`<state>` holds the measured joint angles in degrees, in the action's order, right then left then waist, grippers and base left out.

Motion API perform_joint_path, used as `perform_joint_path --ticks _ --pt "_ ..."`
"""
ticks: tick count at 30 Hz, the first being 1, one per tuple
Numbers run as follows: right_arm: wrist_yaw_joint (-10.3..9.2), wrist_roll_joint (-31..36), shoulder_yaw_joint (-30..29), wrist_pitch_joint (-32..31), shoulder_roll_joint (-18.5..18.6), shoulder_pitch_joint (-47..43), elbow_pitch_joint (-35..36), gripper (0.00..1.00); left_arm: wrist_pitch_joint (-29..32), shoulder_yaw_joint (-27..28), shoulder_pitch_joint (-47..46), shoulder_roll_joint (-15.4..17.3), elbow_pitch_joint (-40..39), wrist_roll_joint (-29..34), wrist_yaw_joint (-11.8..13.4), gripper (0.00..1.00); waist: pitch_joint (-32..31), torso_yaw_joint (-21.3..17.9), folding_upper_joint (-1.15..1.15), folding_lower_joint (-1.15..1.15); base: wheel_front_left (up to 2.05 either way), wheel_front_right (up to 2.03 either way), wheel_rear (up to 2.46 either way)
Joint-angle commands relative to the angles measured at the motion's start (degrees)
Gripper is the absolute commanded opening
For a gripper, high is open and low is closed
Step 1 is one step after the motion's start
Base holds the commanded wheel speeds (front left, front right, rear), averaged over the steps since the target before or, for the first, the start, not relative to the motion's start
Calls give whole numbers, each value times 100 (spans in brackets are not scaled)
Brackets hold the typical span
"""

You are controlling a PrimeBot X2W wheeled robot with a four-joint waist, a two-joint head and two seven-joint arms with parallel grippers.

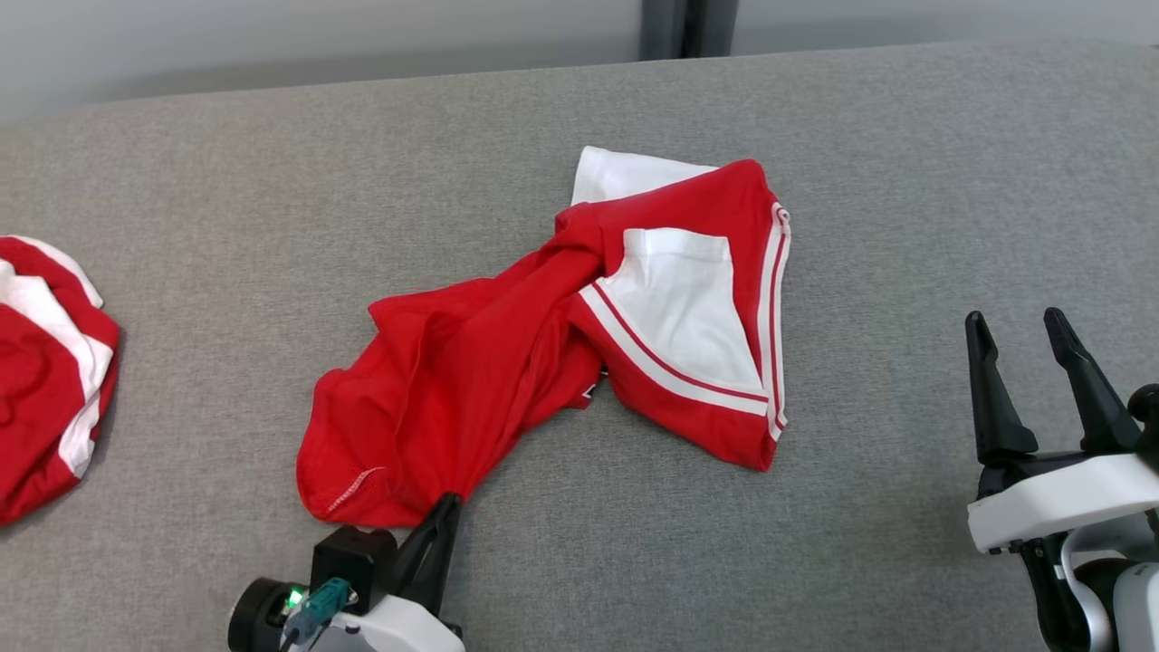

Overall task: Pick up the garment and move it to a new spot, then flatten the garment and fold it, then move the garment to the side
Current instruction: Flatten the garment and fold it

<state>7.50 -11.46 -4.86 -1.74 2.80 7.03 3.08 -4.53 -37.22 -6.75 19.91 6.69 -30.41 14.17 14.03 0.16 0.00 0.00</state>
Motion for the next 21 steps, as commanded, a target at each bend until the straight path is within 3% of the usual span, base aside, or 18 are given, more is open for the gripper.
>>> perform_joint_path --ticks 1,2,3,4,7,12,21 --pt "-2 -20 -38 -15 28 -3 39 100 -65 24 36 -56 49 -83 -18 0 15 63 0 0 0 0 0" --pt "-2 -25 -63 -16 27 6 46 100 -133 62 19 -98 63 -103 -30 0 19 94 0 0 0 0 0" --pt "-2 -30 -83 -16 27 7 51 100 -179 91 -4 -142 73 -156 -38 46 13 125 0 0 0 0 0" --pt "-2 -35 -96 -23 26 6 55 100 -264 119 -38 -184 39 -182 -53 100 4 146 0 0 0 0 0" --pt "-2 -35 -141 -16 28 17 72 100 -510 242 -158 -220 -122 -207 -81 100 -30 181 0 0 0 0 0" --pt "-2 -3 -180 18 27 24 63 100 -739 561 -280 -78 -442 -147 87 100 -142 169 0 0 0 0 0" --pt "-2 115 -118 -8 27 -107 61 100 -857 1260 -118 424 -841 -255 364 100 -414 116 0 0 0 0 0"
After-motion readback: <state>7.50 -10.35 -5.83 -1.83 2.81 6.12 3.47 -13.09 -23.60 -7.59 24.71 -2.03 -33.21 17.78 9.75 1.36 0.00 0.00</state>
